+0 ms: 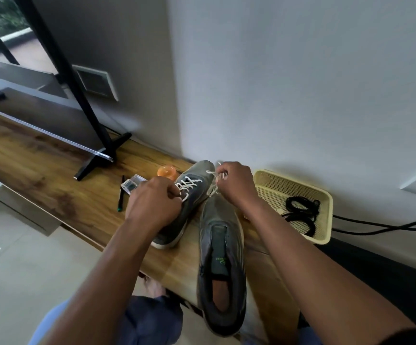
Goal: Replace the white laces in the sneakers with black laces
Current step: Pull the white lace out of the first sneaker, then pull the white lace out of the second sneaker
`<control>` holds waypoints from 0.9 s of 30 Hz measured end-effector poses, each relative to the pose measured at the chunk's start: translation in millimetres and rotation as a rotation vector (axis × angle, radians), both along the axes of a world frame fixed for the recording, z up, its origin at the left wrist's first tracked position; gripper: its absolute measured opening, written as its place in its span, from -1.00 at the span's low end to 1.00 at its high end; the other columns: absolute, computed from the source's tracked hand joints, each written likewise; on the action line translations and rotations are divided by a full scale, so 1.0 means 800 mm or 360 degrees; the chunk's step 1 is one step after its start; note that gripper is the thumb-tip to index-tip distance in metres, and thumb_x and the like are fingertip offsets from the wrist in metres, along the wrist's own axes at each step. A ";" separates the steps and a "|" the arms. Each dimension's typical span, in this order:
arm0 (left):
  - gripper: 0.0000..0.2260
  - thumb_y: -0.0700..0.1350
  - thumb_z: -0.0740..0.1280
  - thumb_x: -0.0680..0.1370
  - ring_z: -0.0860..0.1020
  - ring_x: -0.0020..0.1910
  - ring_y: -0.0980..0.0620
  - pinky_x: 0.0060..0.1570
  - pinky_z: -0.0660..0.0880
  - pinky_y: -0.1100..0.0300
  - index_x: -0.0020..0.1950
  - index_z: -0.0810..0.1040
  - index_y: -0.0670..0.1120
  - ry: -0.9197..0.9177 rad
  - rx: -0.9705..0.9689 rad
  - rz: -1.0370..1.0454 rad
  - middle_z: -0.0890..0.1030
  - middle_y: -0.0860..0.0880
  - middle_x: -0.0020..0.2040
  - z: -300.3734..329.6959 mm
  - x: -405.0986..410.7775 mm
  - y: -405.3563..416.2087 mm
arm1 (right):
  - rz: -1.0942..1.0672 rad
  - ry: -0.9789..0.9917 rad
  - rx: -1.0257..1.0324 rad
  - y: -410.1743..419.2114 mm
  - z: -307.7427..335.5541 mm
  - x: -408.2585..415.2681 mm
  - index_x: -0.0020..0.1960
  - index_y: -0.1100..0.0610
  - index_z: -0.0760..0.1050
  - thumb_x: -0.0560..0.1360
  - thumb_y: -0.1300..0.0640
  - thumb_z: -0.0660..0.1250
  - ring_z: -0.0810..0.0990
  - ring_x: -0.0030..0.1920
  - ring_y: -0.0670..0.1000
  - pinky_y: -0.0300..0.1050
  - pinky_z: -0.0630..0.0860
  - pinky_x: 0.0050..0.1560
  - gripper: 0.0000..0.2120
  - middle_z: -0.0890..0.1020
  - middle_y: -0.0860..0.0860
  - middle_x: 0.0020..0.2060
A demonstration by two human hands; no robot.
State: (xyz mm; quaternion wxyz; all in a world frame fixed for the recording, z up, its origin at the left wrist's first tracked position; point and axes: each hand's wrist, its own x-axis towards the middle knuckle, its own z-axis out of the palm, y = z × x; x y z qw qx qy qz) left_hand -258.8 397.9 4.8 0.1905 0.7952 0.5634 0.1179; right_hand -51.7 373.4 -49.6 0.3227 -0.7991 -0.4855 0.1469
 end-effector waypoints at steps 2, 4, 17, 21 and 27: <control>-0.83 -0.04 0.47 0.51 0.60 0.11 -0.05 0.05 0.46 0.11 0.09 0.71 0.08 0.0052 -0.0007 0.0009 0.67 0.03 0.07 -0.001 -0.005 0.005 | 0.0132 -0.0112 -0.0140 -0.002 0.000 -0.004 0.09 0.21 0.70 0.51 0.29 0.34 0.64 0.07 0.22 -0.04 0.49 -0.01 -0.78 0.71 0.17 0.02; -0.82 -0.01 0.48 0.51 0.60 0.13 -0.05 0.09 0.48 0.09 0.10 0.70 0.09 0.0093 -0.0039 -0.0005 0.67 0.03 0.08 -0.004 -0.008 0.009 | 0.0219 -0.0238 -0.0196 -0.008 0.006 -0.006 0.18 0.23 0.67 0.54 0.28 0.30 0.62 0.13 0.23 0.01 0.50 0.10 -0.73 0.67 0.20 0.11; -0.81 -0.04 0.45 0.48 0.61 0.01 -0.12 -0.06 0.57 0.03 0.09 0.61 0.04 0.0554 -0.0195 -0.0213 0.65 -0.08 0.06 -0.003 0.003 -0.022 | 0.0866 -0.0648 -0.0756 -0.129 0.052 -0.095 0.20 -0.07 0.64 0.60 -0.17 0.29 0.51 0.34 0.11 0.02 0.51 0.14 -0.71 0.59 0.01 0.28; -0.65 -0.09 0.39 0.49 0.60 0.19 -0.14 0.08 0.58 0.00 0.27 0.55 0.10 0.0641 -0.0207 -0.0295 0.61 -0.07 0.21 -0.003 0.004 -0.041 | 0.0803 -0.0567 -0.0636 -0.157 0.039 -0.095 0.05 0.02 0.66 0.57 -0.15 0.29 0.59 0.17 0.12 0.00 0.56 0.03 -0.71 0.61 0.03 0.16; -0.56 -0.11 0.38 0.55 0.55 0.27 -0.15 0.15 0.55 0.02 0.42 0.49 0.10 0.0624 -0.0186 -0.0420 0.54 -0.11 0.33 0.001 0.004 -0.071 | 0.0789 -0.0649 -0.0639 -0.195 0.042 -0.087 0.07 0.03 0.65 0.41 -0.17 0.49 0.59 0.09 0.08 -0.12 0.39 -0.14 -0.64 0.60 0.02 0.13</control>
